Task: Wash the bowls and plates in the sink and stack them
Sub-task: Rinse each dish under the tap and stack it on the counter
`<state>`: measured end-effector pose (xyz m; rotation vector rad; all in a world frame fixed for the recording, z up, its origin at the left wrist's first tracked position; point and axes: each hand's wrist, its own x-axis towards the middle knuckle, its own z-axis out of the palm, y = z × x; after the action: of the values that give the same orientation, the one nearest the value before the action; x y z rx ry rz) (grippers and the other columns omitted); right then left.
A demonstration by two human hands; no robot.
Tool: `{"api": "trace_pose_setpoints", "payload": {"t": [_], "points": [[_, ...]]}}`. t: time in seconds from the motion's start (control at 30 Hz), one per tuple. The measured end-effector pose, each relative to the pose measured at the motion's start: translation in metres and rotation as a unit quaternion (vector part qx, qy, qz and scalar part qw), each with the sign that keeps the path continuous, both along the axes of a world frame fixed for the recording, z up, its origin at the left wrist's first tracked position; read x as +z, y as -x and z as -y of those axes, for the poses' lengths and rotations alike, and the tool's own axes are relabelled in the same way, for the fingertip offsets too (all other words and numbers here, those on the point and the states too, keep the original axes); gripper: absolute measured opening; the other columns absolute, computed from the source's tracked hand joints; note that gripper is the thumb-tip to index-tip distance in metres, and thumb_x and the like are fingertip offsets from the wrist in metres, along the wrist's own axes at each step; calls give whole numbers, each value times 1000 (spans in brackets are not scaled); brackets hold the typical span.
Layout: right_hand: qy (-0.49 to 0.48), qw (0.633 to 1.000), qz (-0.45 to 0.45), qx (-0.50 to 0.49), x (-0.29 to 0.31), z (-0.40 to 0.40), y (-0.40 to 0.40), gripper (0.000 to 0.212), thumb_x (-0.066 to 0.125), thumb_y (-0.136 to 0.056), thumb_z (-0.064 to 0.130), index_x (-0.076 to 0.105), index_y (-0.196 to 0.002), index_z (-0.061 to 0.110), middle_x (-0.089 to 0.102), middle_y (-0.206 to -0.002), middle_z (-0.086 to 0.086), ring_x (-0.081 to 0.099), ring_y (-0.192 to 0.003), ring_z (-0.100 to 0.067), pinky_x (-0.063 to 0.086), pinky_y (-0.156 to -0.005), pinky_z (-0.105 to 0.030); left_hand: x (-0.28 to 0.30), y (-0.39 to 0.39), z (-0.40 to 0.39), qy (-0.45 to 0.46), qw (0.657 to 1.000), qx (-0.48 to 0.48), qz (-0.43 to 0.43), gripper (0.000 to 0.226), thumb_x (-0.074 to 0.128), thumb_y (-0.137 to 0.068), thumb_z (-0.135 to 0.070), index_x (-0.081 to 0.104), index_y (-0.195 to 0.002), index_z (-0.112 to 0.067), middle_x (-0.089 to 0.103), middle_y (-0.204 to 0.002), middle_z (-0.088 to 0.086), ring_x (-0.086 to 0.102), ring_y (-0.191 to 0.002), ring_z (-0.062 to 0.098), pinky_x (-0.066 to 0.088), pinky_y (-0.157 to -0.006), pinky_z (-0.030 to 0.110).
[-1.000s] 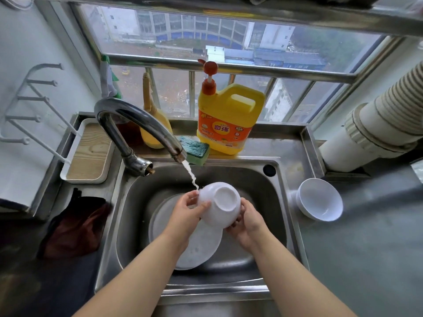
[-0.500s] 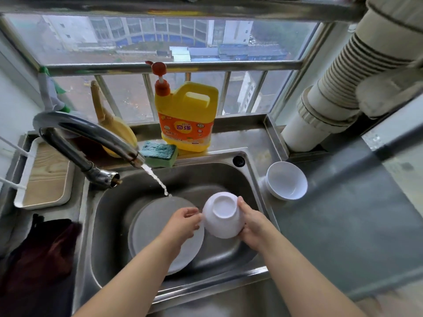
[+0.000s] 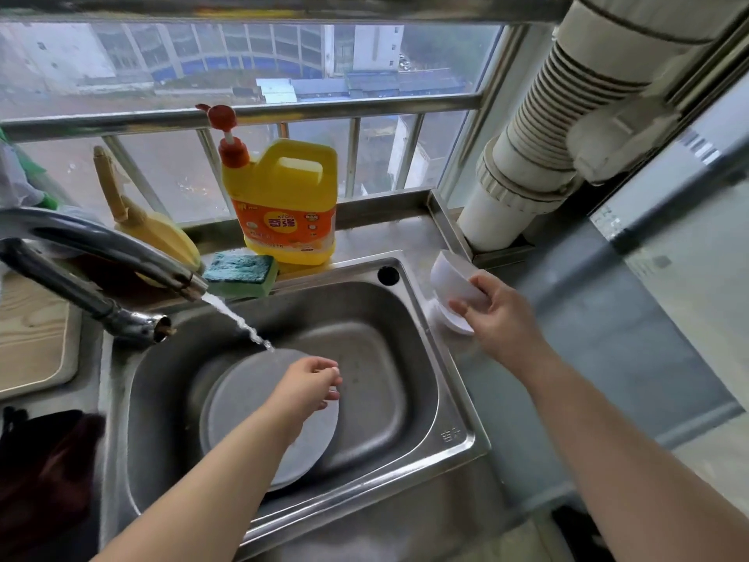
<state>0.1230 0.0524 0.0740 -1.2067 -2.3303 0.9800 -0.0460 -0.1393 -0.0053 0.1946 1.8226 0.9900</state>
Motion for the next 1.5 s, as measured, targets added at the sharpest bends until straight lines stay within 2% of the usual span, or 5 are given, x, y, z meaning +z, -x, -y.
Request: {"api": "trace_pose_setpoints", "payload": {"t": [0.4, 0.67, 0.8, 0.97, 1.5], "points": [[-173, 965, 196, 10, -68, -12, -6, 14, 64, -85, 14, 61, -75, 4, 60, -67, -18, 57, -74, -38, 34, -70, -37, -23, 20, 48, 69, 995, 41, -60, 16, 46, -96, -10, 57, -107, -9, 65, -91, 8, 61, -74, 19, 47, -71, 31], [-294, 952, 54, 69, -63, 29, 32, 31, 55, -81, 29, 63, -106, 12, 60, -109, -10, 49, -102, -32, 30, -91, -39, -36, 38, 93, 109, 986, 81, -101, 23, 51, -92, -10, 58, -114, -8, 65, -95, 10, 63, -80, 22, 50, -79, 36], [-51, 961, 148, 227, -88, 83, 80, 32, 61, -88, 25, 57, -117, 11, 60, -106, -5, 57, -97, -25, 43, -84, -33, -41, 42, 123, 137, 978, 76, -139, 33, 52, -91, -14, 54, -123, -16, 61, -87, 3, 63, -91, 24, 50, -81, 34], [231, 891, 363, 141, -162, 112, 105, 59, 56, -93, 36, 35, -140, 9, 53, -134, -12, 53, -118, -29, 42, -90, -31, -51, 41, 146, 149, 974, 100, -135, 30, 52, -92, -13, 55, -122, -13, 56, -85, -6, 58, -89, 19, 43, -75, 27], [267, 899, 337, 86, -234, 111, 117, 38, 56, -93, 19, 49, -126, 1, 58, -125, -20, 55, -112, -38, 47, -88, -37, -63, 42, 146, 105, 973, 176, -108, 15, 57, -91, -14, 60, -104, -19, 65, -93, 8, 65, -88, 23, 47, -79, 29]]}}
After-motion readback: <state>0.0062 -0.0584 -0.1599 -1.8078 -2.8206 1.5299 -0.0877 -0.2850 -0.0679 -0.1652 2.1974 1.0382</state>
